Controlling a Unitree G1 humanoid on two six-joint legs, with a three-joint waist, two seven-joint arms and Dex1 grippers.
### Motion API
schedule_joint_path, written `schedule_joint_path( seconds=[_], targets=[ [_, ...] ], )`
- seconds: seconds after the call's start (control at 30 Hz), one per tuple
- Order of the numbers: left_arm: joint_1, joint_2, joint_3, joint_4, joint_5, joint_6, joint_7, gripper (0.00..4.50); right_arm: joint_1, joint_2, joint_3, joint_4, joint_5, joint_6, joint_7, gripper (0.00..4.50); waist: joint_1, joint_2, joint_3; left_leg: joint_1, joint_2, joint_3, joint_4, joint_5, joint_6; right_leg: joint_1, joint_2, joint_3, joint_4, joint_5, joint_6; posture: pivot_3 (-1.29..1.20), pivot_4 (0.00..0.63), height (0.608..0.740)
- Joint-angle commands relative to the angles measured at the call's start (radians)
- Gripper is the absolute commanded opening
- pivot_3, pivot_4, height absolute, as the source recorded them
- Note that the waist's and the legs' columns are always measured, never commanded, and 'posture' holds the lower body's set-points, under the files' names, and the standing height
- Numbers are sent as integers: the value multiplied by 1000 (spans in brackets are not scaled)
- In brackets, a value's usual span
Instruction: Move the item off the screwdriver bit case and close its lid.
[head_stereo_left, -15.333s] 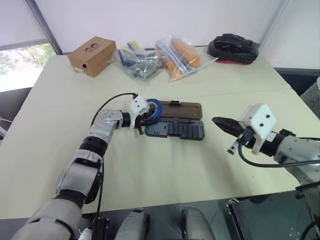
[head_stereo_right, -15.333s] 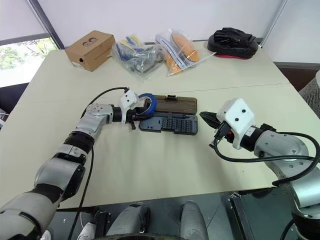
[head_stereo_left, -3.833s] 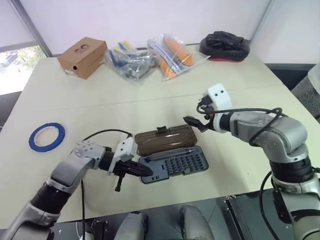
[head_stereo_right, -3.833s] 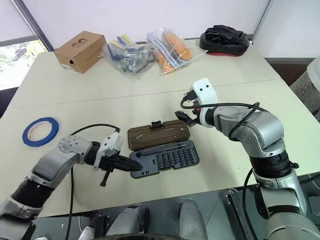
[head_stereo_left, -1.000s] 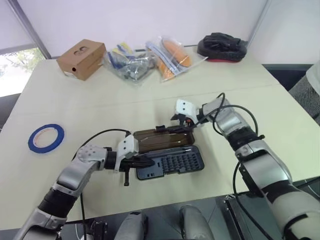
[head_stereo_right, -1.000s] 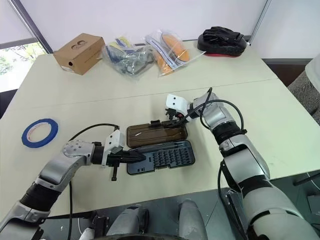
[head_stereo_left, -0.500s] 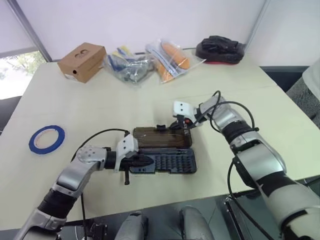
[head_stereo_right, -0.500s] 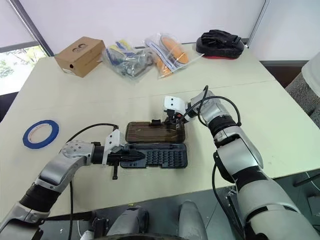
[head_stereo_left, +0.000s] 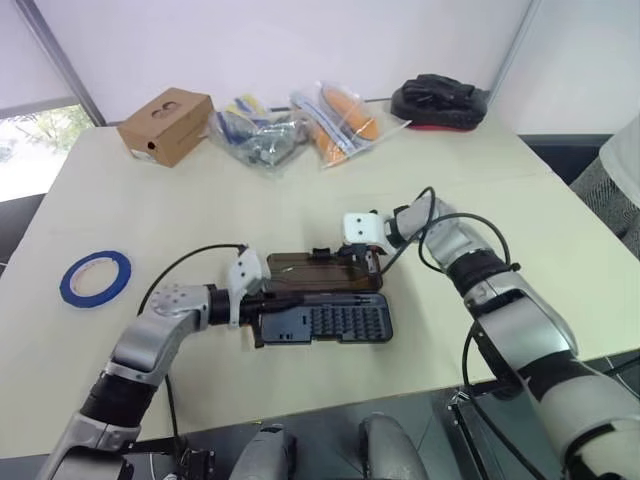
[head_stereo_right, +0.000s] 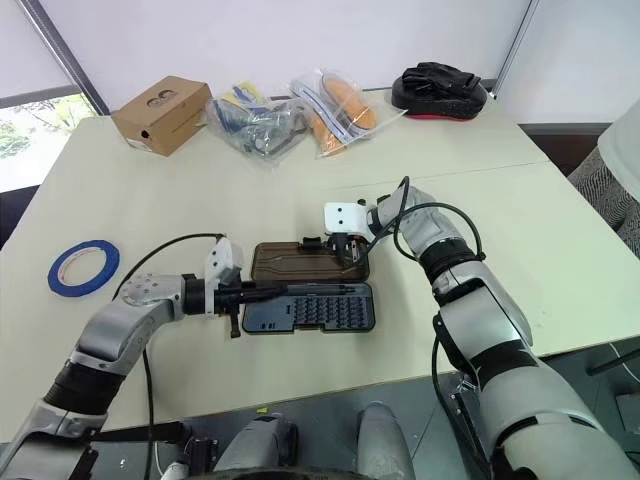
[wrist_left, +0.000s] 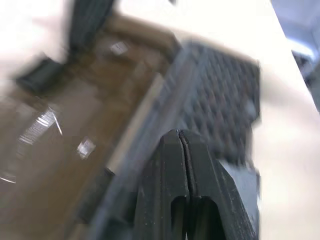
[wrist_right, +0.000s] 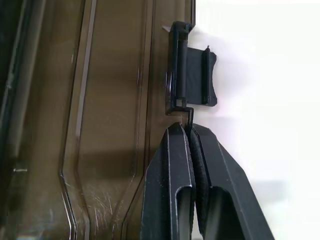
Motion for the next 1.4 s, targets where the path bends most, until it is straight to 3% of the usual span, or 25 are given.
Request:
schedule_joint_path(
  seconds=[0.03, 0.2, 0.47, 0.83, 1.0, 1.2, 1.3, 1.4],
  targets=[
    [-48, -15, 76, 1, -57, 48, 39, 0, 51, -57, -29, -202, -33, 38, -60, 29, 0, 0, 0, -1, 0, 0, 0, 1, -1, -1, 0, 0, 0, 0, 0, 0, 150, 740],
    [-170, -69, 206, 73, -154, 136, 132, 0, 170, -127, -44, -473, -55, 101, -88, 29, 1, 0, 0, -17, 0, 0, 3, 1, -3, -16, 0, 0, 1, 0, 0, 0, 150, 740],
    [-317, -99, 271, 326, -120, 90, 221, 0, 239, -156, -80, -713, -96, 188, -176, 29, -1, -1, 0, -17, -1, 0, 2, 2, -3, -17, -1, 0, 1, 0, 0, 0, 150, 740],
    [-443, -128, 162, 745, 58, -116, 99, 0, 250, -153, -98, -832, -118, 223, -251, 29, 0, -1, 1, -17, -2, 1, 2, 2, -3, -17, -1, -1, 0, 0, 0, 0, 150, 740],
    [-442, -143, 100, 774, 90, -122, -24, 0, 261, -157, -96, -858, -114, 247, -248, 29, -2, -2, 1, -18, -2, 1, 2, 2, -3, -17, -1, -1, 0, 0, 0, 0, 150, 740],
    [-438, -153, 107, 741, 69, -71, -97, 0, 269, -165, -95, -880, -104, 271, -232, 29, -3, -2, 1, -18, -2, 1, 2, 2, -3, -17, -1, -1, 0, 0, 0, 0, 150, 740],
    [-437, -152, 113, 730, 70, -59, -106, 0, 278, -163, -95, -896, -85, 298, -211, 760, -2, -2, 1, -18, -2, 1, 2, 2, -3, -17, -1, -1, 0, 0, 0, 0, 150, 740],
    [-439, -155, 120, 724, 71, -53, -103, 0, 283, -169, -89, -905, -83, 319, -195, 2121, -1, -2, 1, -18, -2, 1, 2, 2, -3, -17, -1, -1, 0, 0, 0, 0, 150, 740]
  ],
)
